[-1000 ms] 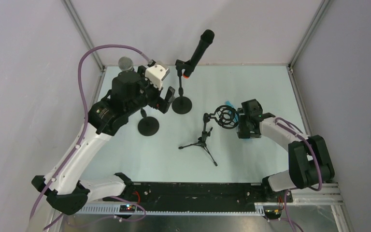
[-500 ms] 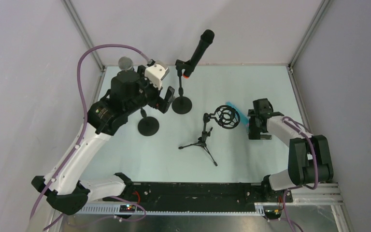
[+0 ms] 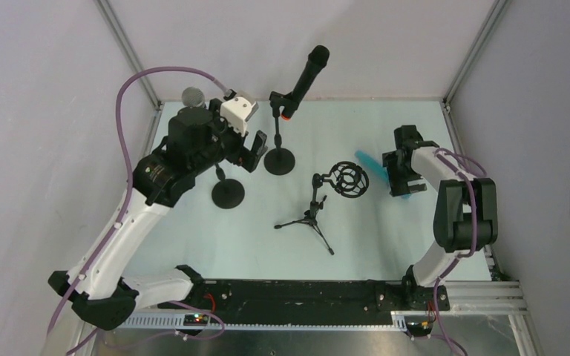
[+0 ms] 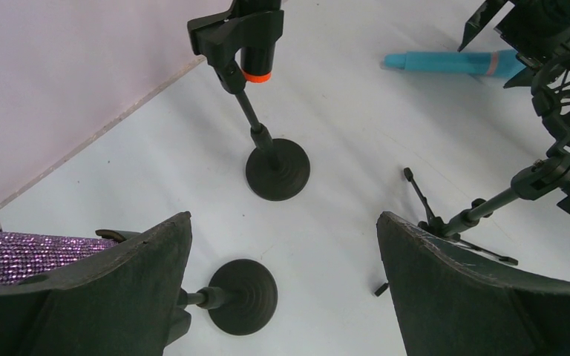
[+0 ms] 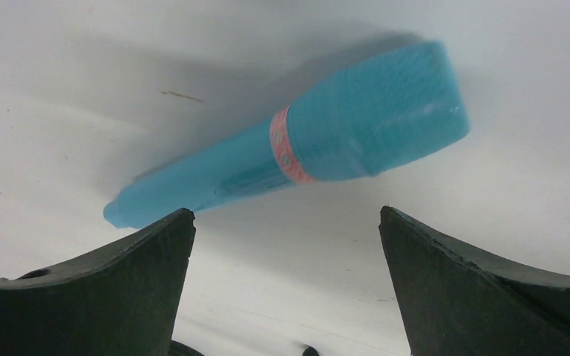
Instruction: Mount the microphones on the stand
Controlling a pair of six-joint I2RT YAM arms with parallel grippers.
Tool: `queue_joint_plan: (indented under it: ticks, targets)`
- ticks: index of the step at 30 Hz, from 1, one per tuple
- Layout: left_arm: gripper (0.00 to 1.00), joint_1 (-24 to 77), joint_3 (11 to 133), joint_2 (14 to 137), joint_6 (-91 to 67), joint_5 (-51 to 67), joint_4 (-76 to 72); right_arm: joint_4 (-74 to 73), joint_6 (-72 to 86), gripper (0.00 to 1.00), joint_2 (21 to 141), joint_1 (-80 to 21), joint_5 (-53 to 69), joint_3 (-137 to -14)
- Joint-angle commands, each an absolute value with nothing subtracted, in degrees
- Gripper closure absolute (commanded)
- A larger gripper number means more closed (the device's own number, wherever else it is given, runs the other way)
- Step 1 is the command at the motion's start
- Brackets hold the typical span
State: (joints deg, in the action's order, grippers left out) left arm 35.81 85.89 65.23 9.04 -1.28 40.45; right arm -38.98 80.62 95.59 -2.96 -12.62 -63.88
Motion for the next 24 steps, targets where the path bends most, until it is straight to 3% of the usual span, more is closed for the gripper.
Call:
queue_joint_plan:
  ticks: [1,9,19,24]
  targets:
    - [0.02,34.4,88.0,64.9,8.7,-0.4,39.8,-43.5,80.8,0.01,100.3,-4.3,-13.3,-70.4]
    - [0.02,31.7,86.9,64.2,9.0,2.3,39.8,-48.1,87.5,0.01,105.2,-0.7,-12.8,-77.0]
    - [0.02,28.2,83.3,62.0,9.7,4.9,39.7,-59.4,87.9,0.01,116.8,2.6,-12.3,-96.7]
    - [0.02,26.5,83.5,61.6,9.6,6.2,39.6,-65.9,87.4,0.01,121.5,3.6,-13.6,-100.9]
